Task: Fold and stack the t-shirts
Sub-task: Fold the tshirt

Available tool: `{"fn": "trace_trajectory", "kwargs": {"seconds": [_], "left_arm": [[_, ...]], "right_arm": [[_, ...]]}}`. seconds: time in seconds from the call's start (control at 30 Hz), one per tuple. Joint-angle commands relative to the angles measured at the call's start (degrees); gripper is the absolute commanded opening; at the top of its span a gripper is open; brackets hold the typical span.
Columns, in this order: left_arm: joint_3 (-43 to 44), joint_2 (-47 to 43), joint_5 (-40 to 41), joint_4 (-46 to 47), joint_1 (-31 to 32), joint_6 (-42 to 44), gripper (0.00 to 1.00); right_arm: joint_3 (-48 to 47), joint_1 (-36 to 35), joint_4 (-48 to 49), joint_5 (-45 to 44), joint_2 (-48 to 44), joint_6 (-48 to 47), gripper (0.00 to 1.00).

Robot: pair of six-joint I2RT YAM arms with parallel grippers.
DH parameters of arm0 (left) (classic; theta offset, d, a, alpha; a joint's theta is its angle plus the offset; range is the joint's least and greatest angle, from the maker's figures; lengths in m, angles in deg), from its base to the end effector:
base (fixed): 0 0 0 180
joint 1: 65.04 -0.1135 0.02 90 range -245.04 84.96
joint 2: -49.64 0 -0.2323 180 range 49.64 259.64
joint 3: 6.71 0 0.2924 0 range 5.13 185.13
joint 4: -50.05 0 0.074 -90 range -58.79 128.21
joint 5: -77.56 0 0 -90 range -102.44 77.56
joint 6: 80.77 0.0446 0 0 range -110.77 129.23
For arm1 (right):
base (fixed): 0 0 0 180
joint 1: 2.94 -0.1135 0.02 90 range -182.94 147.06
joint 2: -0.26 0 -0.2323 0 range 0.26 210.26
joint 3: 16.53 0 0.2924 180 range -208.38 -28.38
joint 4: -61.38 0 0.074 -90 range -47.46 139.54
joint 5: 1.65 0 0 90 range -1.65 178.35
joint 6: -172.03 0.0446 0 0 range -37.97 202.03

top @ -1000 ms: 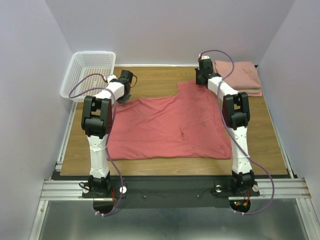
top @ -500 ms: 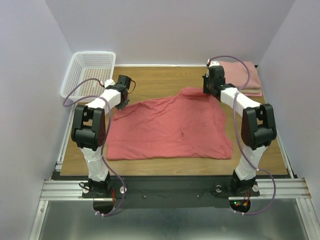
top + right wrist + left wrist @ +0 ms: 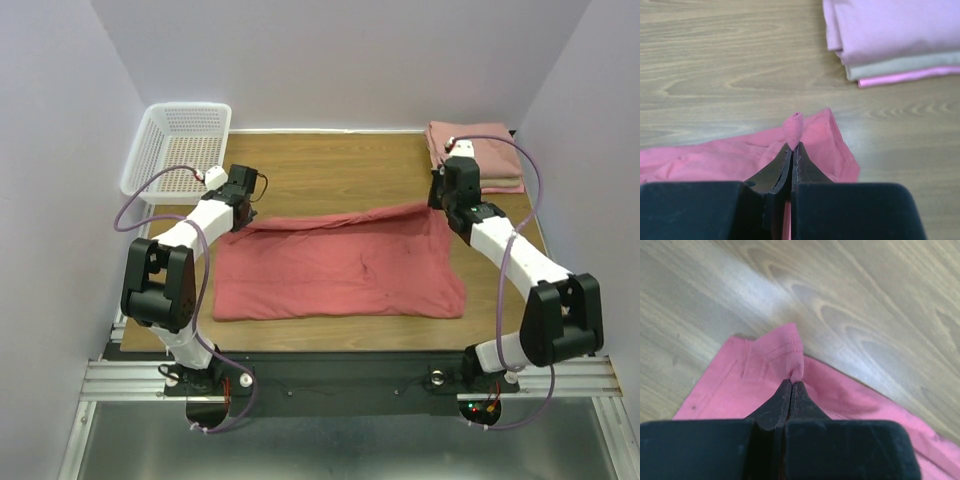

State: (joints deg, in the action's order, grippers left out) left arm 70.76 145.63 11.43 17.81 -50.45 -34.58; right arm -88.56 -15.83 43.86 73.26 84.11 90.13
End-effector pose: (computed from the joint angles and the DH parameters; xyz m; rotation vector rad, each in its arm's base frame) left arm 0.3859 -0.0818 0.1628 -0.7645 2.2306 0.0249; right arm 0.3763 0.0742 0.2272 0.0733 2.0627 -0.0487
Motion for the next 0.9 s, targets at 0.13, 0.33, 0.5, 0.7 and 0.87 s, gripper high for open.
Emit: {"fn": "trace_trajectory", "kwargs": {"seconds": [0.13, 0.33, 0.5, 0.7, 0.87], "left_arm": [[-8.6, -9.2, 1.3, 0.9, 1.1, -1.0, 0.00], [-14.1, -13.4, 0.6, 2.0, 1.1, -0.9, 0.00], [-16.9, -14.9, 0.1, 2.6, 1.1, -0.8, 0.00], [-19.6, -16.8, -0.9, 3.8, 1.1, -0.9, 0.00], [-22.6, -17.3, -1.8, 4.6, 1.2, -1.3, 0.00]], "right_arm": [[9.4, -0.4, 1.0, -1.7, -12.6, 4.2, 0.00], [14.9, -0.4, -4.1, -4.5, -18.5, 6.7, 0.00], [18.6, -0.4, -6.9, -3.5, -24.0, 9.8, 0.00], [21.5, -0.4, -10.5, -0.5, -27.7, 14.7, 0.01], [22.2, -0.4, -16.8, -1.5, -27.6, 19.3, 0.04]]}}
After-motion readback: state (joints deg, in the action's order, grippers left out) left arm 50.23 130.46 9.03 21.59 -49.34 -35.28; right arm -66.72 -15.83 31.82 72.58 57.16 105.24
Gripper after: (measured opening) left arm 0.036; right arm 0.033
